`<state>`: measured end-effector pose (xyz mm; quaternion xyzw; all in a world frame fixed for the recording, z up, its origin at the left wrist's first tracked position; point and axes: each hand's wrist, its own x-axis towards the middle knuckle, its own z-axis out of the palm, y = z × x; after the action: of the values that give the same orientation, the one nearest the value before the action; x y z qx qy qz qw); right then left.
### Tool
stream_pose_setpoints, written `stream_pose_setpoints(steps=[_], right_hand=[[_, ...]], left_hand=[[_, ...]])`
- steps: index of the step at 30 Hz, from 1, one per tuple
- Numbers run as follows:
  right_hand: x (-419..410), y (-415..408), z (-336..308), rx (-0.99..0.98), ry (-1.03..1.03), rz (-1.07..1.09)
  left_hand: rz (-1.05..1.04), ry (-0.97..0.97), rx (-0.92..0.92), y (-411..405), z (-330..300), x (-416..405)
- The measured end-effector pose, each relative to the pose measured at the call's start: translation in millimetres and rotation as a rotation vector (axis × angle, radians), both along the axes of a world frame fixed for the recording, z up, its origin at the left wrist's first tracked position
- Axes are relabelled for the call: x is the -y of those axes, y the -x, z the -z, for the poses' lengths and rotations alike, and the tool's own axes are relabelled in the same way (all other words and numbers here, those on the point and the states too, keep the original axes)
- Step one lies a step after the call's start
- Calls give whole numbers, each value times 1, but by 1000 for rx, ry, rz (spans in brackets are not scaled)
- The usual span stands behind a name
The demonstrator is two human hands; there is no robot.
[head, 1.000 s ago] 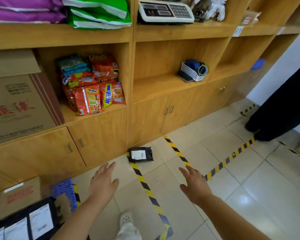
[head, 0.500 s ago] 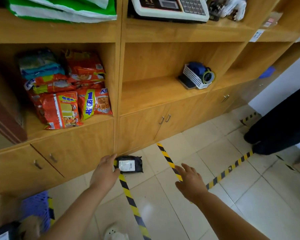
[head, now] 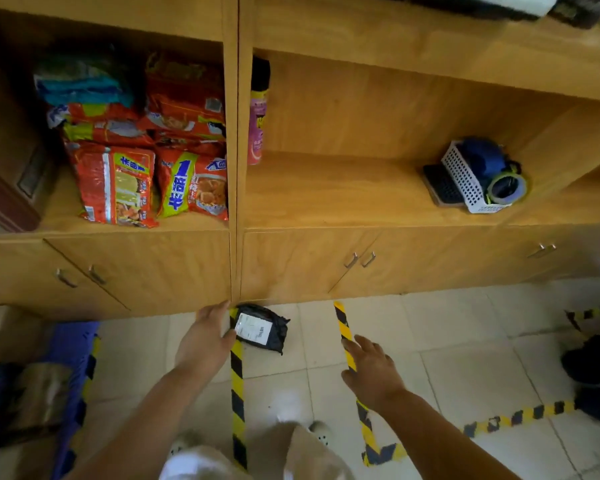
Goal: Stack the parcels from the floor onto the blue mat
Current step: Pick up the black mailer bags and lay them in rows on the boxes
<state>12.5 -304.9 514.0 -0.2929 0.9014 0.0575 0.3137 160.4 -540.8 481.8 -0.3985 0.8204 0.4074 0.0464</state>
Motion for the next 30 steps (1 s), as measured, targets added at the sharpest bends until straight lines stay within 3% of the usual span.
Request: stream_pose_setpoints(steps=[6, 12, 18, 23, 30], right_hand=[[-4, 85, 63, 94, -25, -191], [31, 129, 190, 214, -47, -280], [81, 147, 362, 284, -68, -300], [121, 148, 491, 341, -14, -158], [148, 150, 612, 314, 43, -34]], left_hand=[[-353, -110, -64, 45, 56, -42], [-625, -130, -77, 58, 169, -47], [-647, -131, 22, 61, 316, -39], [-657, -185, 46, 58, 431, -35], [-359, -45, 285, 36, 511, -19]])
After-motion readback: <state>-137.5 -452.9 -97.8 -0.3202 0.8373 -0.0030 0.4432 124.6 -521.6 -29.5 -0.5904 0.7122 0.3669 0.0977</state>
